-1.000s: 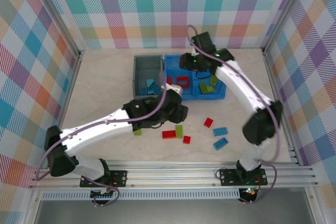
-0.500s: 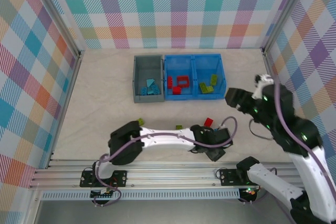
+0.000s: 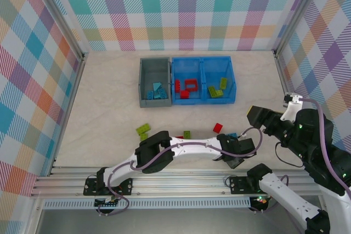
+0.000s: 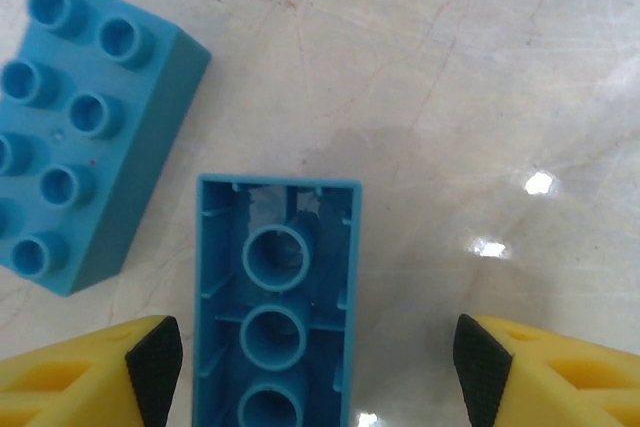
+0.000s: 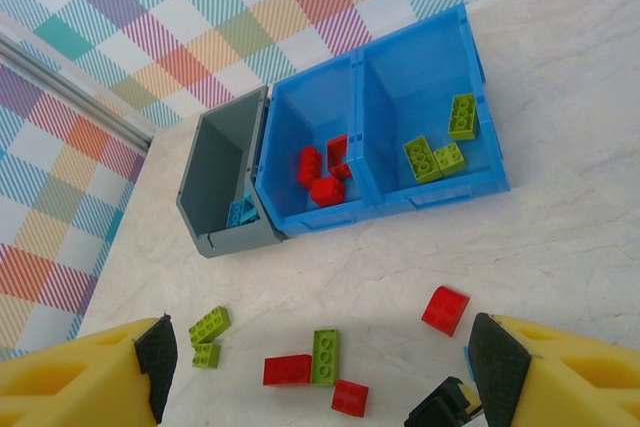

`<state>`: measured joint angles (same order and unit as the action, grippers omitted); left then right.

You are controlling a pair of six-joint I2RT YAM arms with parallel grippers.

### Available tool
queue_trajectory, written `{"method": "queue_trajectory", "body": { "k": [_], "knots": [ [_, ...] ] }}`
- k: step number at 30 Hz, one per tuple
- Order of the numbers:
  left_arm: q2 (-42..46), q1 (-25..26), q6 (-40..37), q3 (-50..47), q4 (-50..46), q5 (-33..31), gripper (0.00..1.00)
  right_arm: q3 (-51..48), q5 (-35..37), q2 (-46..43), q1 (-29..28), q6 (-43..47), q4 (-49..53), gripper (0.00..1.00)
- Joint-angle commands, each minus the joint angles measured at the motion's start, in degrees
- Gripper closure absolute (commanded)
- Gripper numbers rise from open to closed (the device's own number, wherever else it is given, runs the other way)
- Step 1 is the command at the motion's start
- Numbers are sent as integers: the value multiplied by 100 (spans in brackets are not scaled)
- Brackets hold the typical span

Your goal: Sort the legos into containers by color

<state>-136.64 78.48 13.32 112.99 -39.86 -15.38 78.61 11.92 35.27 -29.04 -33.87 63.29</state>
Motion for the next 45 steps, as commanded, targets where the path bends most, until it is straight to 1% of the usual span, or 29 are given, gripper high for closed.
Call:
{"method": "queue_trajectory", "body": {
  "k": [1, 3, 6, 7, 9, 11, 14, 16, 19, 22, 24, 26, 27, 31, 34, 37, 41, 43, 45],
  "knots": [
    [-204, -113, -115, 150, -138, -137, 32, 13, -89, 46, 12, -16, 46, 21],
    [-257, -122, -140, 171, -120, -52, 44, -54, -87, 42, 12, -29, 11, 22],
    [-239, -123, -129, 130, -89, -66, 64, -104, -111, 64, 12, -19, -23, 22],
    [-183, -123, -122, 75, -68, -85, 68, -109, -111, 81, 12, -8, -20, 22],
    [67, -114, -73, -140, 45, -218, 73, -111, -132, 97, 12, 19, -44, 22],
    [479, -125, 52, -438, 141, -392, 75, -109, -190, 117, 13, 71, -72, 23],
    [1424, -174, 301, -1169, 359, -535, 76, -88, -418, 229, 13, 214, -116, 23],
    [2066, -293, 524, -1659, 417, -593, 76, -128, -676, 311, 12, 324, -225, 23],
    [2955, -603, 866, -2248, 225, -715, 76, -276, -1187, 479, 12, 486, -523, 23],
    [3747, -1138, 1068, -2810, 66, -669, 76, -489, -1874, 763, 8, 680, -871, 24],
    [4209, -1656, 1113, -3141, 70, -537, 76, -699, -2328, 977, -12, 732, -1208, 25],
    [4491, -2252, 1100, -3311, 52, -325, 76, -901, -2505, 1157, -166, 714, -1578, 26],
    [4587, -2570, 1077, -3343, 39, -191, 76, -992, -2401, 1244, -359, 726, -1754, 26],
    [4611, -3678, 992, -3267, 123, 295, 76, -1126, -1423, 1756, -1533, 954, -2327, 26],
    [4226, -4339, 917, -2936, 171, 611, 77, -1260, -868, 2207, -2289, 1058, -2967, 27],
    [3673, -4826, 898, -2504, 233, 745, 79, -1410, -379, 2679, -2851, 1176, -3685, 27],
    [2848, -5292, 925, -1853, 263, 934, 79, -1155, 69, 3340, -3316, 1232, -3989, 27],
    [2415, -5447, 920, -1463, 289, 1174, 79, -1090, 118, 3496, -3411, 1186, -4110, 27],
    [1965, -5528, 885, -1045, 238, 1268, 79, -1084, 141, 3578, -3458, 1125, -4190, 27]
  ]
}}
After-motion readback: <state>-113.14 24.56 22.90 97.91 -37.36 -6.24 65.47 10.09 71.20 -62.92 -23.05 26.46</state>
